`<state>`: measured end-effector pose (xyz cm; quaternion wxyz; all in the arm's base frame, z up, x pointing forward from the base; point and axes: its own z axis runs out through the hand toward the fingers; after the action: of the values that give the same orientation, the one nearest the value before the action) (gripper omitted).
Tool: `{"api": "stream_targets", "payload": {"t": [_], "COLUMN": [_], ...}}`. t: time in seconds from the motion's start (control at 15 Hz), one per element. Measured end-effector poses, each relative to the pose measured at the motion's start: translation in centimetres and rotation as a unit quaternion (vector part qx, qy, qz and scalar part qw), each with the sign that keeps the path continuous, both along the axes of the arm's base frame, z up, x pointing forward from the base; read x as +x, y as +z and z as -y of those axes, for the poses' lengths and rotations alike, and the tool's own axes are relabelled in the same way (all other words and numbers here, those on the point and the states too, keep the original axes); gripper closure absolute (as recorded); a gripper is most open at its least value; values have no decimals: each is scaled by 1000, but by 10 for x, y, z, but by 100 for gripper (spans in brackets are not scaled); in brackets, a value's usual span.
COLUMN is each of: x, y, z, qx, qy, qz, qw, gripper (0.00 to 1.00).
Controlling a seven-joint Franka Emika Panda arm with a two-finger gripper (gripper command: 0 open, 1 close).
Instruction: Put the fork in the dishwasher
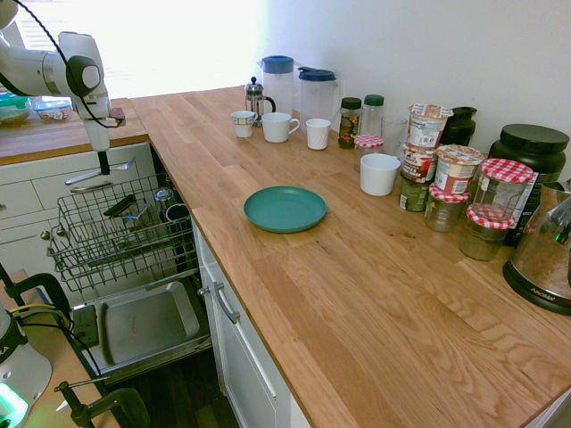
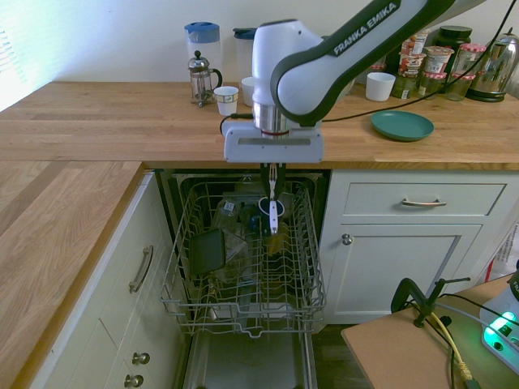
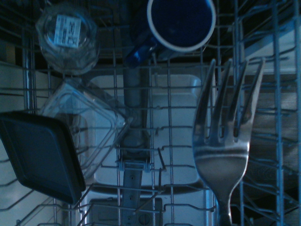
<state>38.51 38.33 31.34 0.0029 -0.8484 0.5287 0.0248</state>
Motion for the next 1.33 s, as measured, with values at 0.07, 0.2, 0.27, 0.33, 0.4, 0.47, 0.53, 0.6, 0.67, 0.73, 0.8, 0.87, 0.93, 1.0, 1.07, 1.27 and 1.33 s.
{"api": "stream_targets", "payload": {"t": [0.07, 0.2, 0.27, 0.33, 0.4, 0.47, 0.53, 0.6, 0.67, 0.73, 0.8, 0.87, 0.93, 1.0, 1.07, 1.27, 1.33], "x": [-2, -6, -9, -14, -18, -22, -23, -25, -27, -28, -29, -28, -27, -26, -25, -23, -23], "y": [-15, -47, -62, -76, -89, -101, -111, -118, -125, -132, -140, -148, -156, -162, -168, -179, -179], "z": [-4, -8, -9, -10, -11, -9, -8, -8, -7, -3, 0, 4, 7, 10, 13, 17, 18], "qx": [-2, -7, -9, -12, -17, -23, -26, -27, -28, -29, -30, -31, -33, -34, -34, -33, -32], "qy": [3, 5, 8, 11, 14, 16, 14, 13, 11, 9, 6, 3, -1, -4, -7, -12, -13], "qz": [-5, -18, -23, -29, -32, -35, -38, -41, -43, -45, -47, -50, -53, -54, -55, -55, -54], "qw": [1000, 1000, 1000, 999, 999, 999, 999, 999, 999, 999, 998, 998, 998, 998, 998, 998, 998], "gripper": [100, 100, 100, 100, 100, 100, 100, 100, 100, 100, 100, 100, 0, 0, 0, 0, 0]}}
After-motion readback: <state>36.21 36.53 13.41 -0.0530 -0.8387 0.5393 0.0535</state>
